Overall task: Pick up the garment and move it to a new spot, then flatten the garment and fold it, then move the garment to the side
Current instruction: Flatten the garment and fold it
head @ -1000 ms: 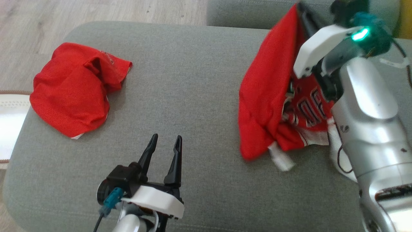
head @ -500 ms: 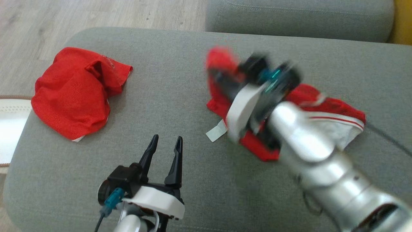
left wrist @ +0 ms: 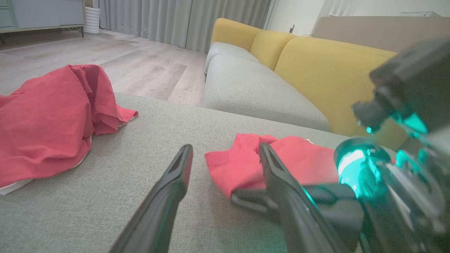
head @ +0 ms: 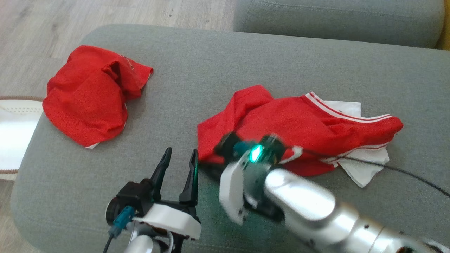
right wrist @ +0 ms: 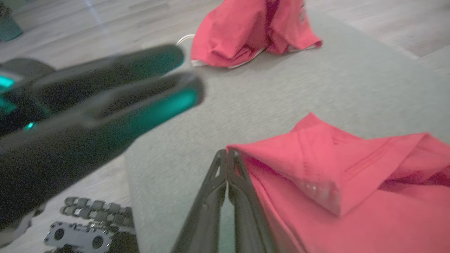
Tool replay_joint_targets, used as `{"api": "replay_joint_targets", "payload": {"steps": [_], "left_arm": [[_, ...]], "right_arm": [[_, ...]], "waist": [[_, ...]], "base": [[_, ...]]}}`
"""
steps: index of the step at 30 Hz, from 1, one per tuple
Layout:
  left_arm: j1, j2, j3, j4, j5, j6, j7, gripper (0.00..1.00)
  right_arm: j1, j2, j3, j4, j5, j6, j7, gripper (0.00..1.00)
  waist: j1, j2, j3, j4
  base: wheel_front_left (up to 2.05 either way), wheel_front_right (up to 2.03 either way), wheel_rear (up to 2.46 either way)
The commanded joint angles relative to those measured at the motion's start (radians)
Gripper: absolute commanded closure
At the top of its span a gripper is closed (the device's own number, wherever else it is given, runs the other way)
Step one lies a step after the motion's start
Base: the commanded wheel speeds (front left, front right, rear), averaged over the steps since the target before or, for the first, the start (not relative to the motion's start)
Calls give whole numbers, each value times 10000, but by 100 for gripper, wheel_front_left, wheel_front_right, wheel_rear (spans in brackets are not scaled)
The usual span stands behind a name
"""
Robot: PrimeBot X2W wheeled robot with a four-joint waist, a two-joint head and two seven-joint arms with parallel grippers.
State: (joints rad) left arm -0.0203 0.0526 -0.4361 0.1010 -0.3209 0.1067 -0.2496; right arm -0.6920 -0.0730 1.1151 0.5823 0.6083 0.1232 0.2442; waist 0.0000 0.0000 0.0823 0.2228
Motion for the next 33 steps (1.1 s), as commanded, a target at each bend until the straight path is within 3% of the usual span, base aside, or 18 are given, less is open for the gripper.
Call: {"api": "replay_joint_targets", "payload": {"steps": [1, 8, 15, 19, 23, 28, 33], "left_arm": [[-192, -24, 361, -369, 20, 56, -122, 0], [-83, -24, 478, -391, 30, 138, -122, 0], [210, -24, 714, -442, 127, 157, -122, 0], [454, -24, 852, -479, 200, 156, -122, 0], [675, -24, 970, -469, 308, 113, -122, 0], [881, -24, 1166, -398, 471, 14, -122, 0], [941, -24, 1282, -363, 573, -95, -122, 0]], "right_arm": [[117, 218, 108, -375, 164, 75, 35, 0], [122, -574, 1389, -1624, 1959, 75, 499, 0], [202, -1727, 842, -2057, 2163, 75, -526, 0], [727, -2178, -671, -1800, 1227, 75, -1864, 0], [1769, -2269, -3014, -1431, -453, 75, -3422, 0], [3683, -1698, -6466, -1212, -2722, 75, -4535, 0], [5471, -521, -9205, -1308, -4299, 75, -4317, 0]], "waist": [[0, 0, -12, 6], [0, 0, -202, -234], [0, 0, -519, -779], [0, 0, -709, -1106], [0, 0, -828, -1364], [0, 0, -948, -1619], [0, 0, -955, -1721]], "base": [[0, 0, 0], [0, 0, 0], [0, 0, 0], [0, 0, 0], [0, 0, 0], [0, 0, 0], [0, 0, 0]]}}
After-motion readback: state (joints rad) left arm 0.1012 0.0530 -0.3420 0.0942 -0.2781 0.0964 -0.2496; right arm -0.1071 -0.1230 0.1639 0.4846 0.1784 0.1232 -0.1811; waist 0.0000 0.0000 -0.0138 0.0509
